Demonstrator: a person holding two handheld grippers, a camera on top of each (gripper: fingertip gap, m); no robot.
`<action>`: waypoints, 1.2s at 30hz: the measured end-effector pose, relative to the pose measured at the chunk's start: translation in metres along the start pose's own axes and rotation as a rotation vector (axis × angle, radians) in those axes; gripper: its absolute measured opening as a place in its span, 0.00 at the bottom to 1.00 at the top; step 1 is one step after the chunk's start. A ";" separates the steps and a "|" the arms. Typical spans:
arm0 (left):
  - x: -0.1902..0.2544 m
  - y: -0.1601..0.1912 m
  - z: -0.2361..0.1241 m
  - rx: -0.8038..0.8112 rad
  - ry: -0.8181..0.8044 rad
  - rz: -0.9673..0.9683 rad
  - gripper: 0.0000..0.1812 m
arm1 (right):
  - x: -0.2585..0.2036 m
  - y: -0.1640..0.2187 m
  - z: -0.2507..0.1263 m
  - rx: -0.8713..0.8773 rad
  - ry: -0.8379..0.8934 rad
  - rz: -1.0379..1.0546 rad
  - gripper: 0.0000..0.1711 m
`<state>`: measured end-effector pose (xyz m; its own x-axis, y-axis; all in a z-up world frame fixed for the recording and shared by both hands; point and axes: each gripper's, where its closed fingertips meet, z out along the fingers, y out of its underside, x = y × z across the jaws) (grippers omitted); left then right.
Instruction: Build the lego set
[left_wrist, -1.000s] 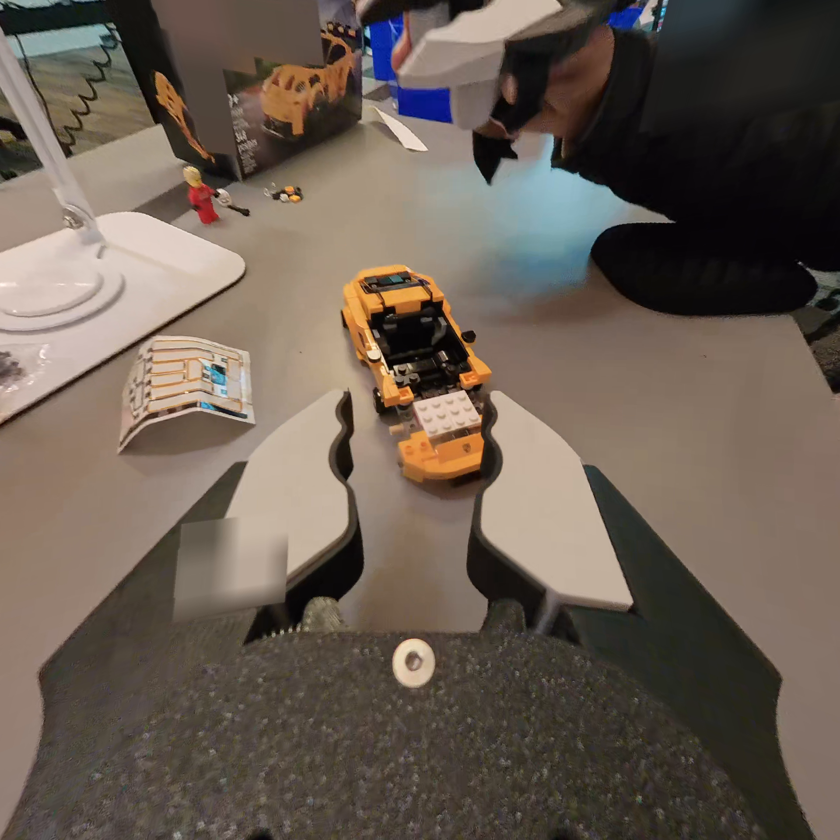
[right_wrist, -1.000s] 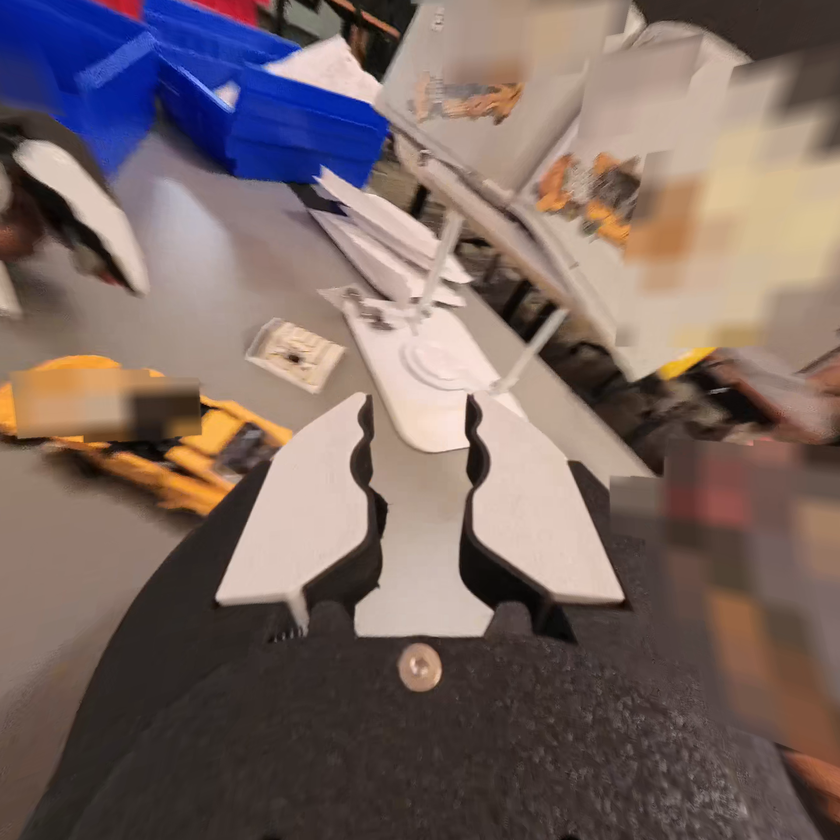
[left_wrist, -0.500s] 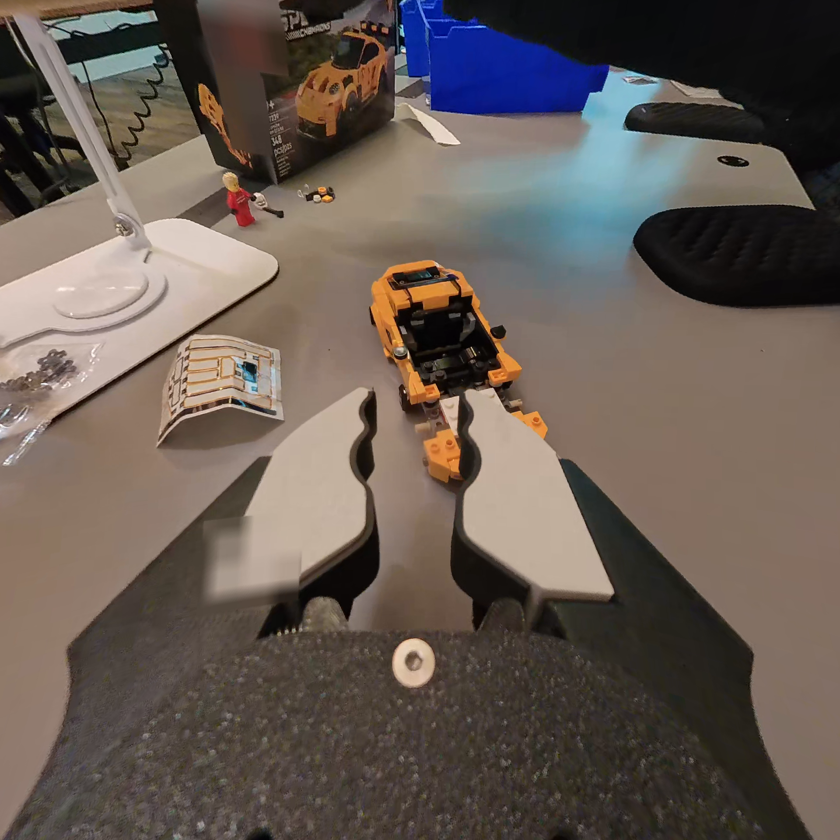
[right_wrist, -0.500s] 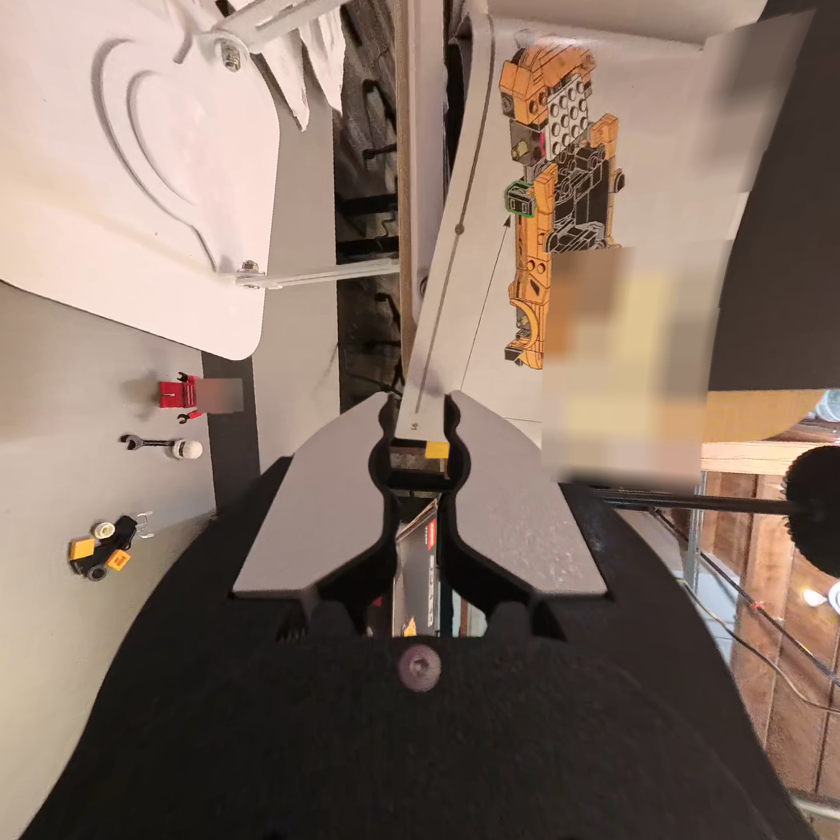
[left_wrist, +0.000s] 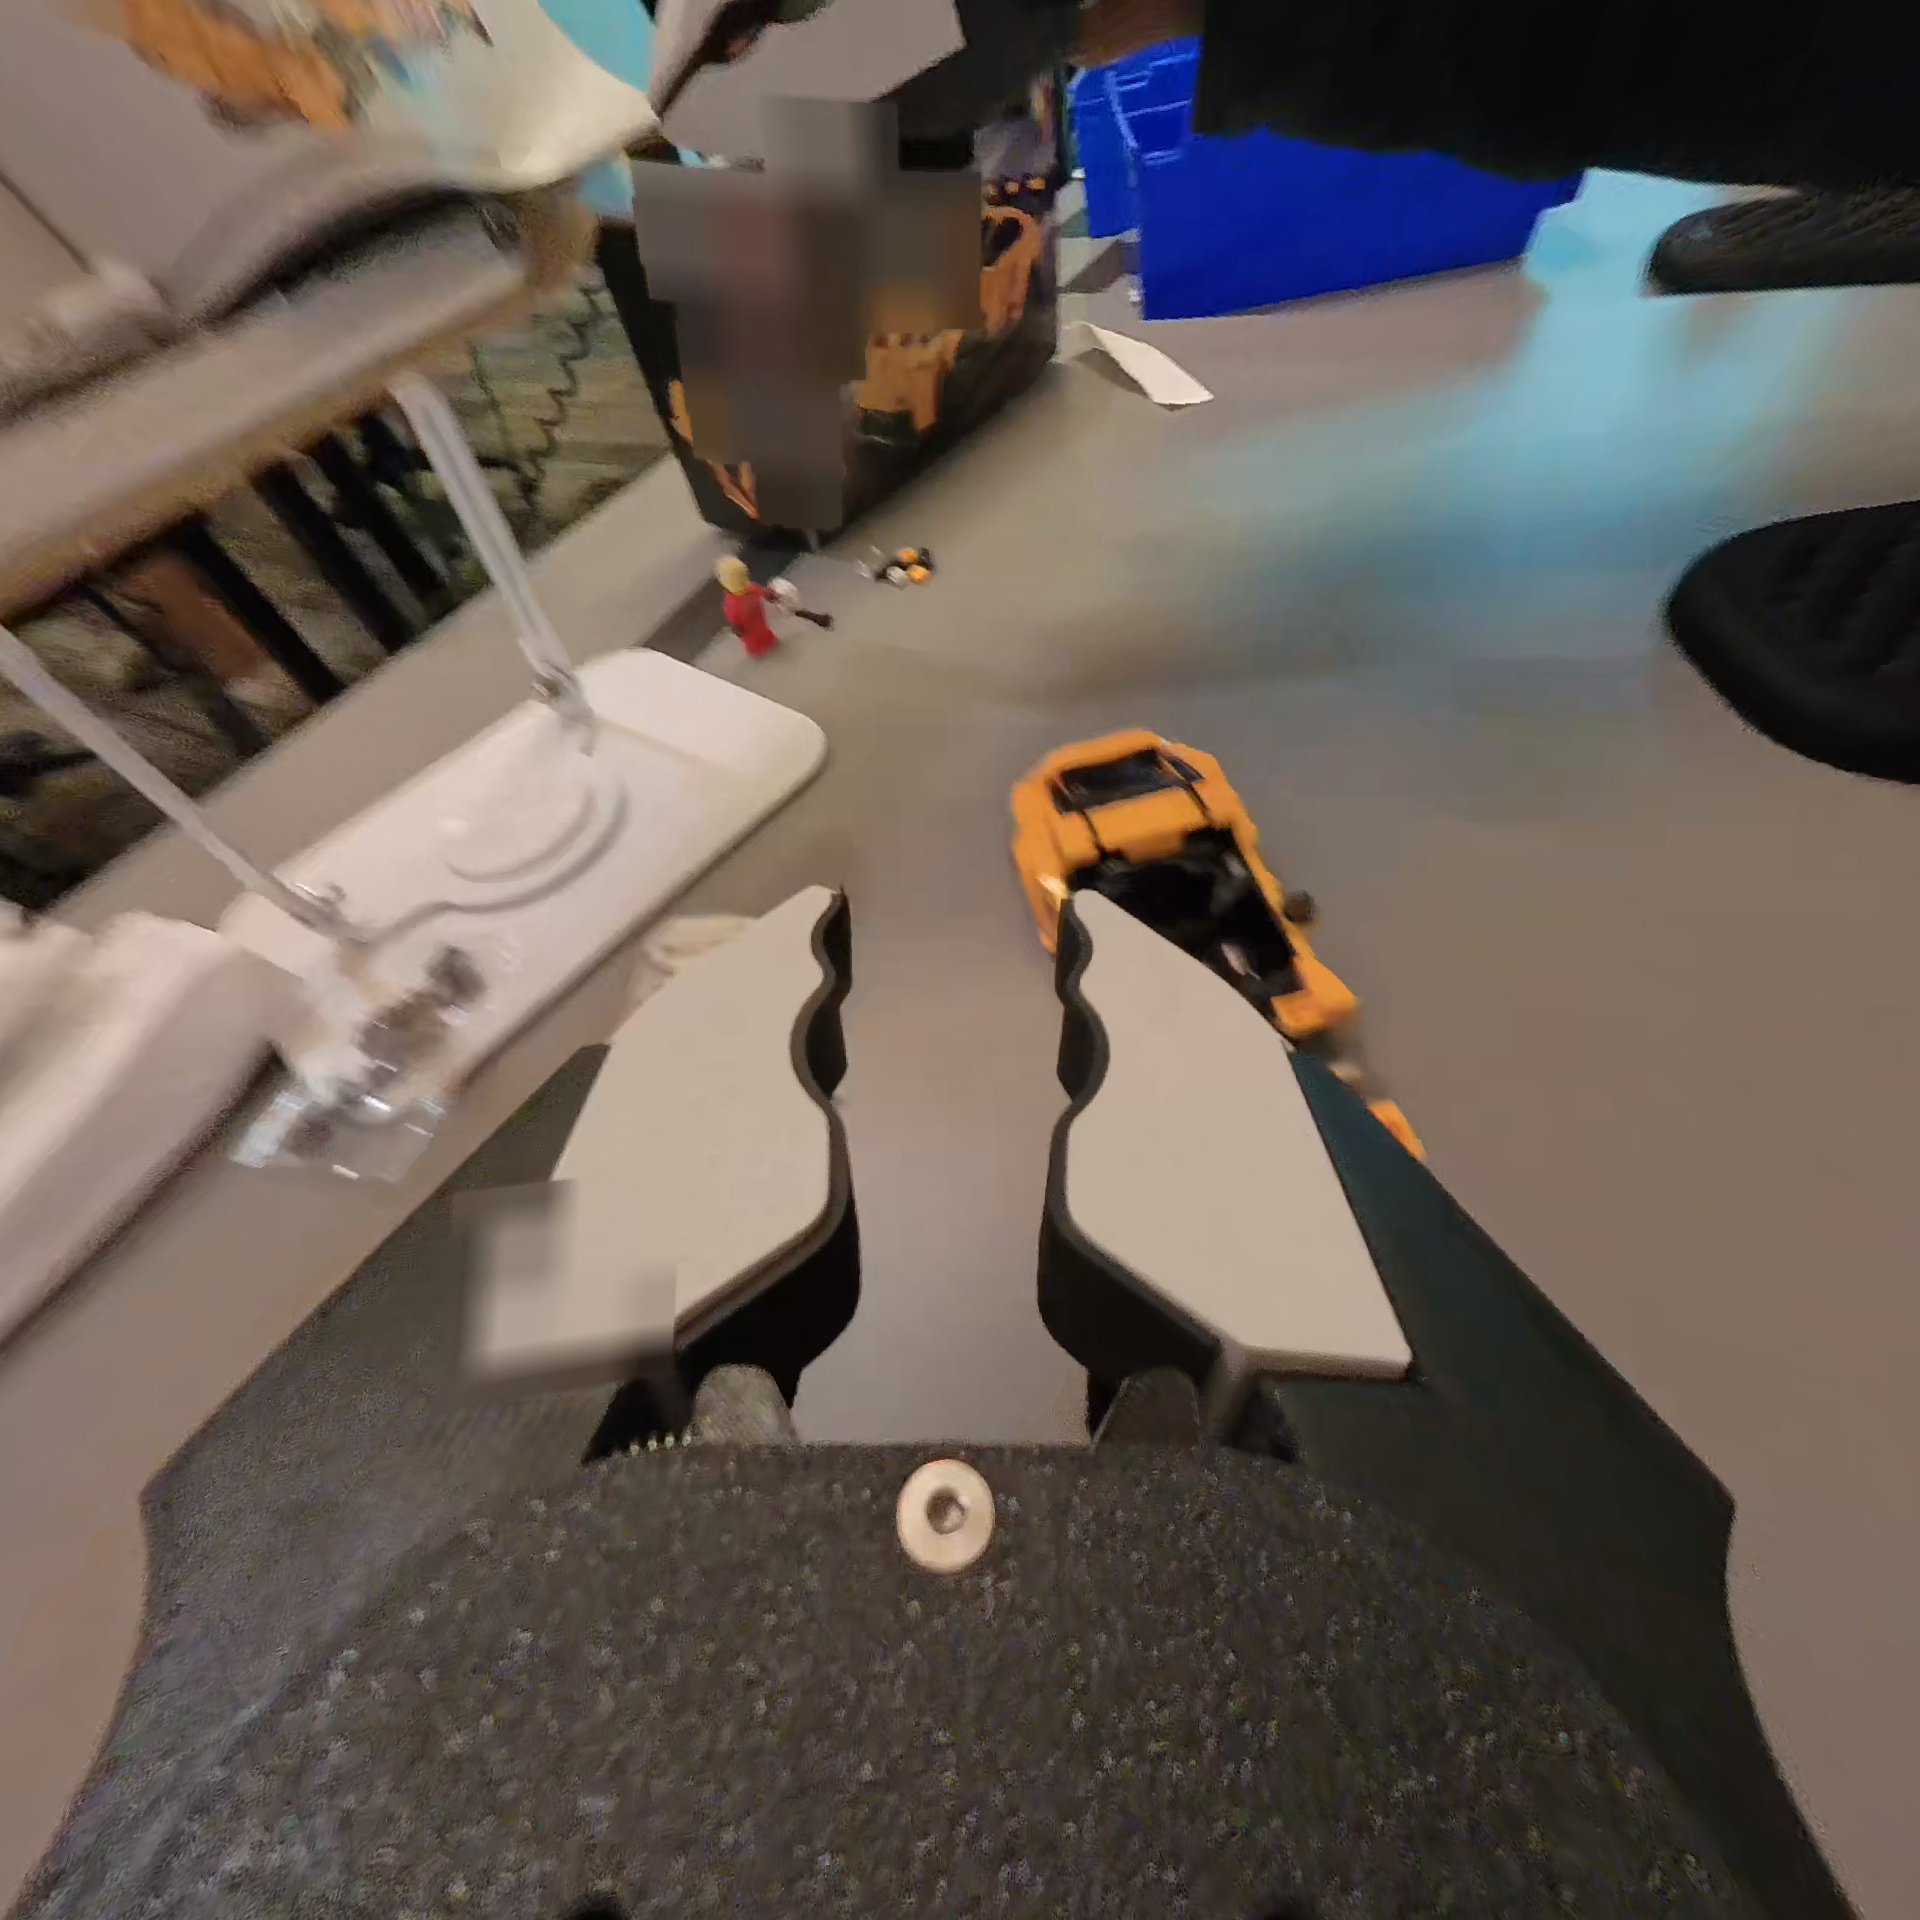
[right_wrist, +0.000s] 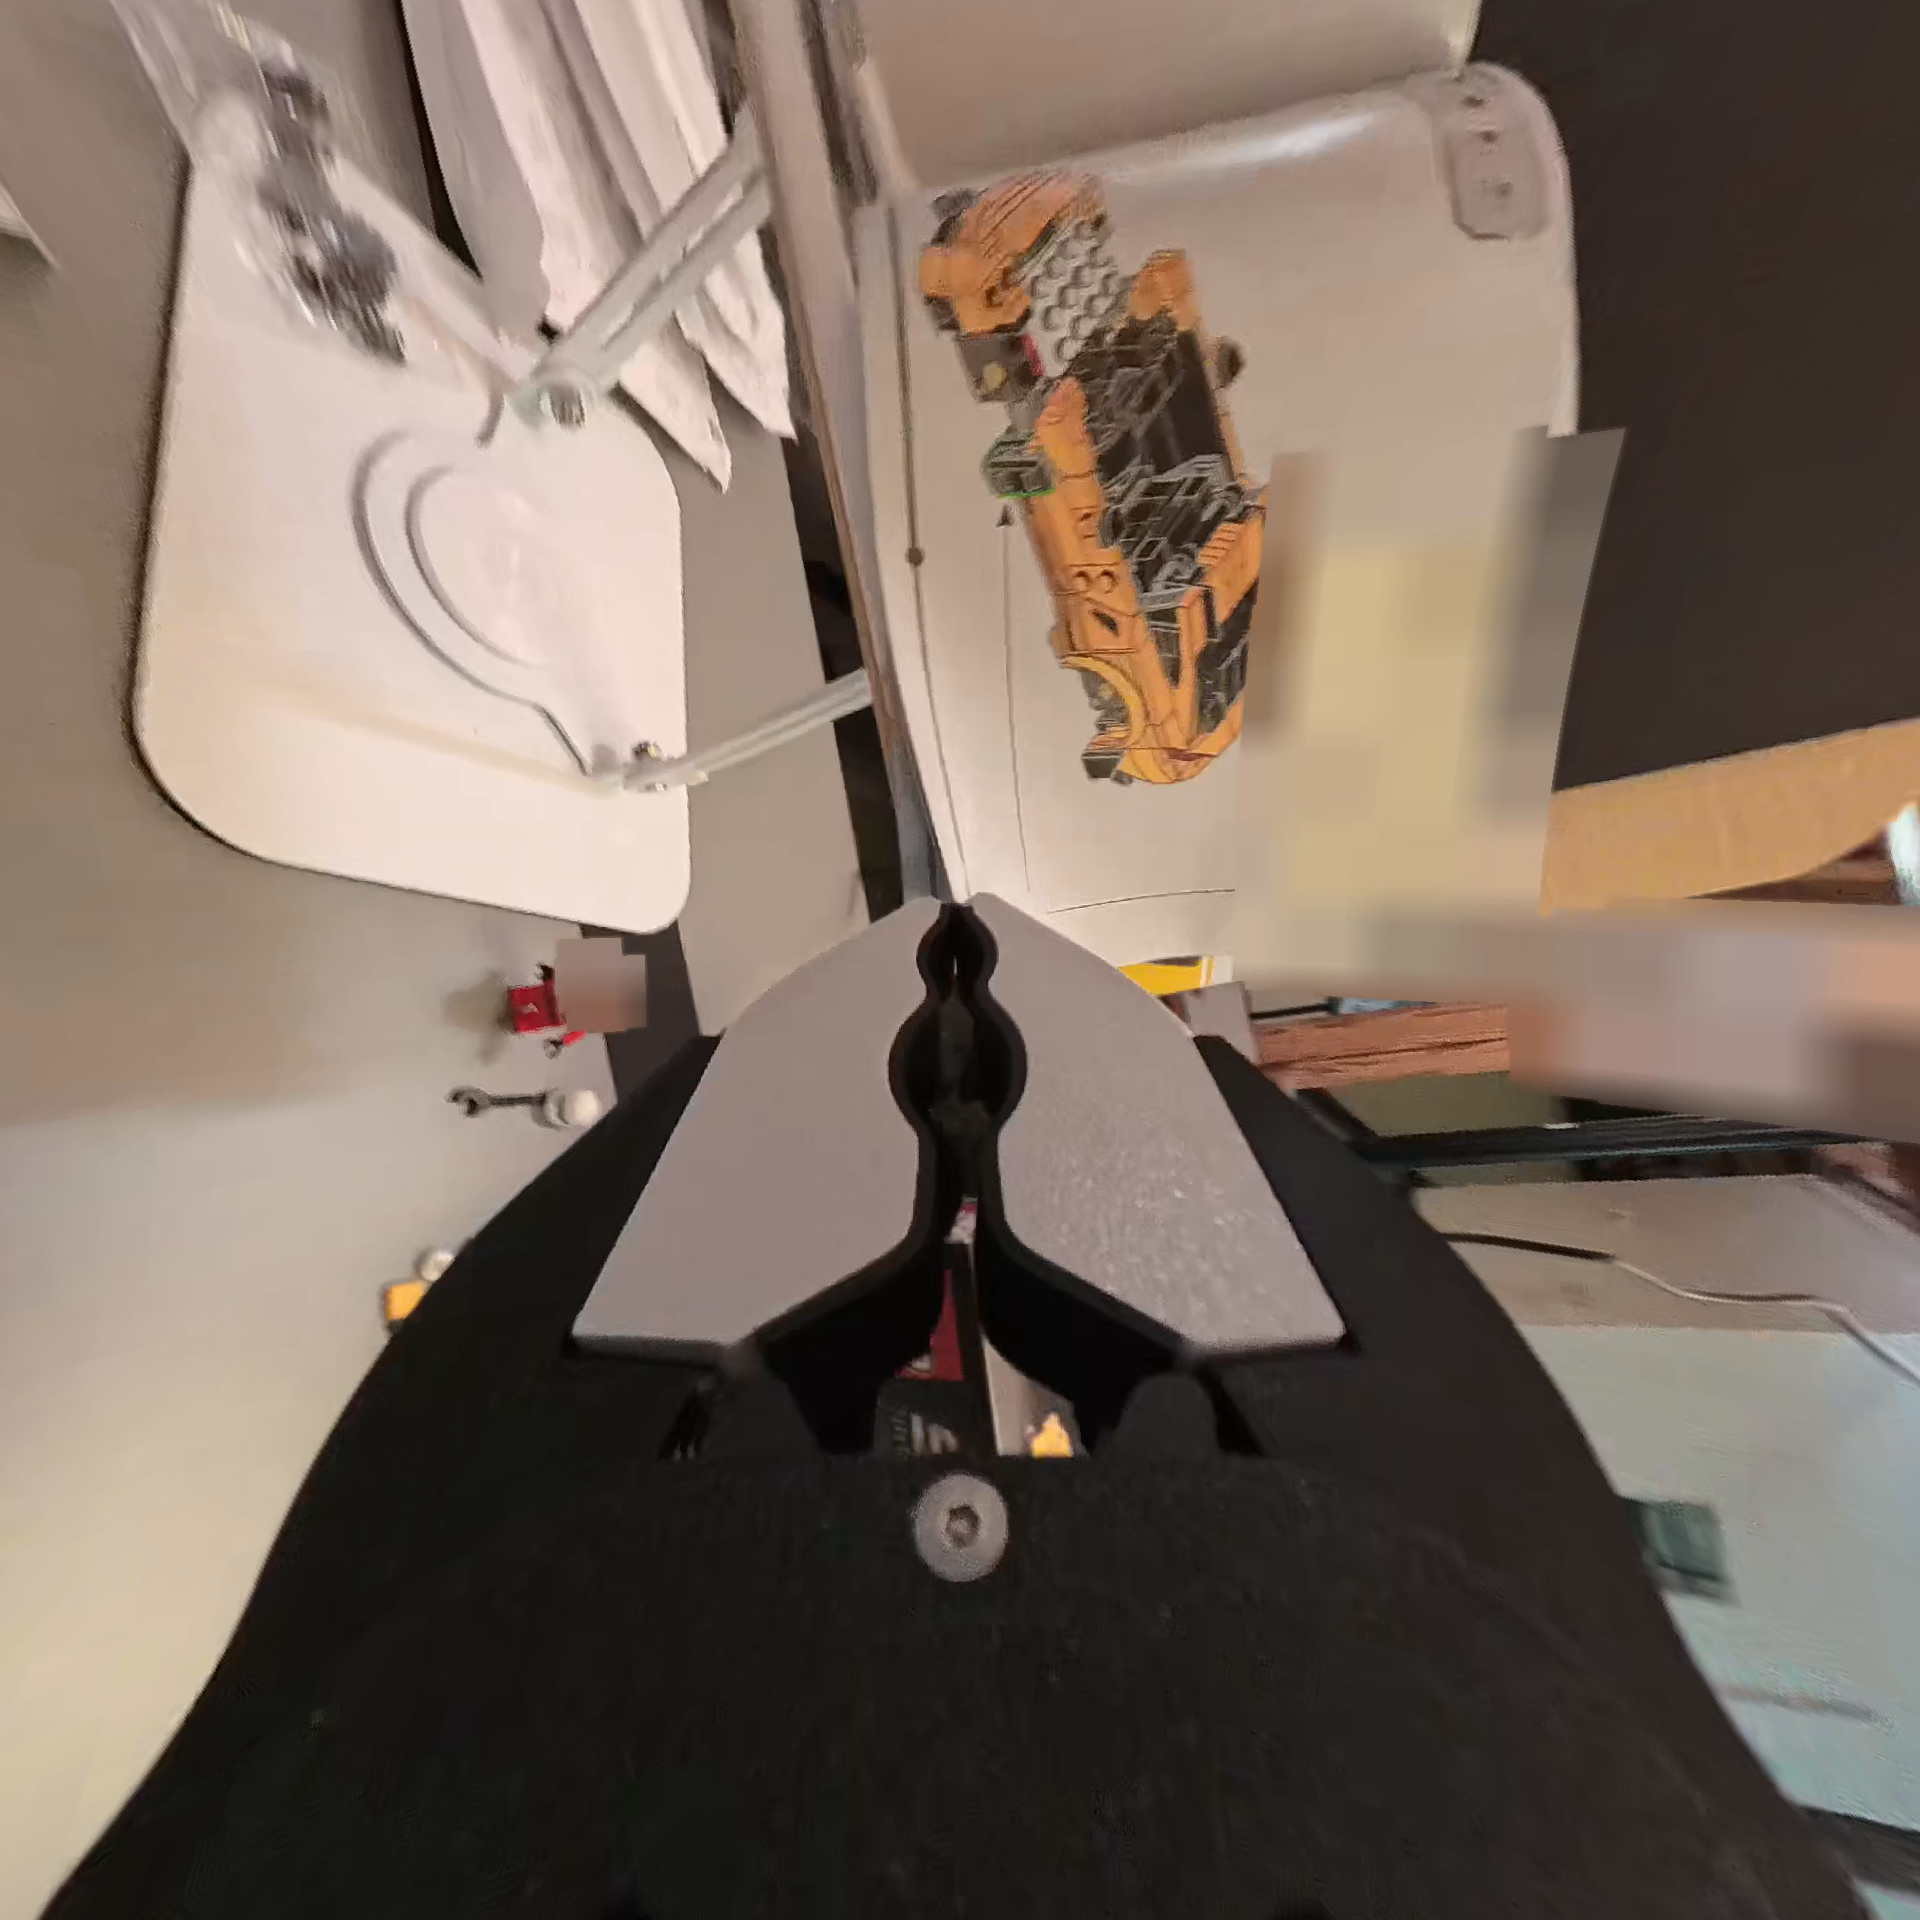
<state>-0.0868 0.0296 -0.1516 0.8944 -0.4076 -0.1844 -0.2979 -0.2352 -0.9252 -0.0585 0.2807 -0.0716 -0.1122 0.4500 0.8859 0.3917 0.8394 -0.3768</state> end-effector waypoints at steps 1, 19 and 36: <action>-0.009 -0.011 0.005 -0.012 -0.038 0.041 0.21 | 0.001 -0.004 -0.004 0.020 -0.015 0.048 0.00; -0.095 -0.140 0.152 -0.218 -0.275 0.814 0.20 | -0.005 -0.039 -0.026 0.147 -0.283 0.525 0.00; -0.136 -0.111 0.150 -0.356 -0.384 0.752 0.20 | 0.074 0.007 0.041 0.023 0.134 0.638 0.36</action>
<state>-0.1256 0.2431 -0.0737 0.4535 -0.2573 -0.8533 -0.8750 -0.3104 -0.3715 -0.1016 0.3323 -0.0195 0.2516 0.8213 0.5120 0.3238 0.4271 -0.8442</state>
